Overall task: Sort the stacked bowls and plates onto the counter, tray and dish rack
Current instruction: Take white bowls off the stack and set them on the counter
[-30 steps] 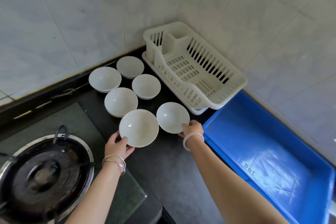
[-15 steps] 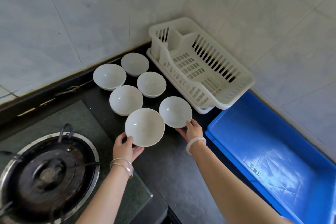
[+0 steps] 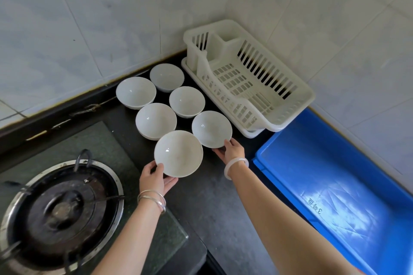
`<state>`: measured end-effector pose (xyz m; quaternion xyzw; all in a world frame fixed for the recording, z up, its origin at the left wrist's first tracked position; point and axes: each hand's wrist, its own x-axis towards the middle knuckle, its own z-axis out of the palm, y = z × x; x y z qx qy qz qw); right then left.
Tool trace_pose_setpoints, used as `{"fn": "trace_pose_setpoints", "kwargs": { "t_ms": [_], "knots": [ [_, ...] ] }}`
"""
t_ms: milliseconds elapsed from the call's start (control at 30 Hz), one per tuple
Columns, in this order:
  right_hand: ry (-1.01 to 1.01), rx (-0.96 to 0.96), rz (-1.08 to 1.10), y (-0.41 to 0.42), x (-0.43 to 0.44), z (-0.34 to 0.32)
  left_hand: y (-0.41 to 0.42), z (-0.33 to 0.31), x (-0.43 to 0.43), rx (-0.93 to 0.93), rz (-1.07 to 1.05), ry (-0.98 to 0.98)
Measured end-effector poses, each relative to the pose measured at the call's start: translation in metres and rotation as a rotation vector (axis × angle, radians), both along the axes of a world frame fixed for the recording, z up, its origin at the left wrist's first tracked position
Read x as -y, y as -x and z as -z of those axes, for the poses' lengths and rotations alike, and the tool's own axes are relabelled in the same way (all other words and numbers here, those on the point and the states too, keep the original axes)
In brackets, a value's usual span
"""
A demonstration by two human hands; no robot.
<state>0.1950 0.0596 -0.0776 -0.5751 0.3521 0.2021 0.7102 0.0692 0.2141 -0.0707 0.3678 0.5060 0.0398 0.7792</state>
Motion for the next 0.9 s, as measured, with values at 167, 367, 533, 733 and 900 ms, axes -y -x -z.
{"fn": "trace_pose_setpoints", "kwargs": {
  "t_ms": [167, 367, 533, 733, 900],
  "knots": [
    [-0.005, -0.012, -0.108, 0.008, 0.008, -0.004, 0.005, 0.001, 0.013, 0.004, -0.001, -0.096],
    [0.042, 0.034, -0.255, 0.03, 0.03, -0.018, 0.023, 0.005, 0.035, -0.023, 0.135, -0.186],
    [0.236, 0.142, -0.375, 0.065, 0.076, -0.034, 0.043, 0.004, 0.07, -0.043, 0.358, -0.208],
    [0.577, 0.296, -0.363, 0.127, 0.173, -0.052, 0.049, -0.02, 0.151, 0.053, 0.801, -0.448],
    [0.836, 0.233, -0.223, 0.185, 0.267, -0.064, 0.059, -0.038, 0.238, 0.156, 1.214, -0.646]
  ]
}}
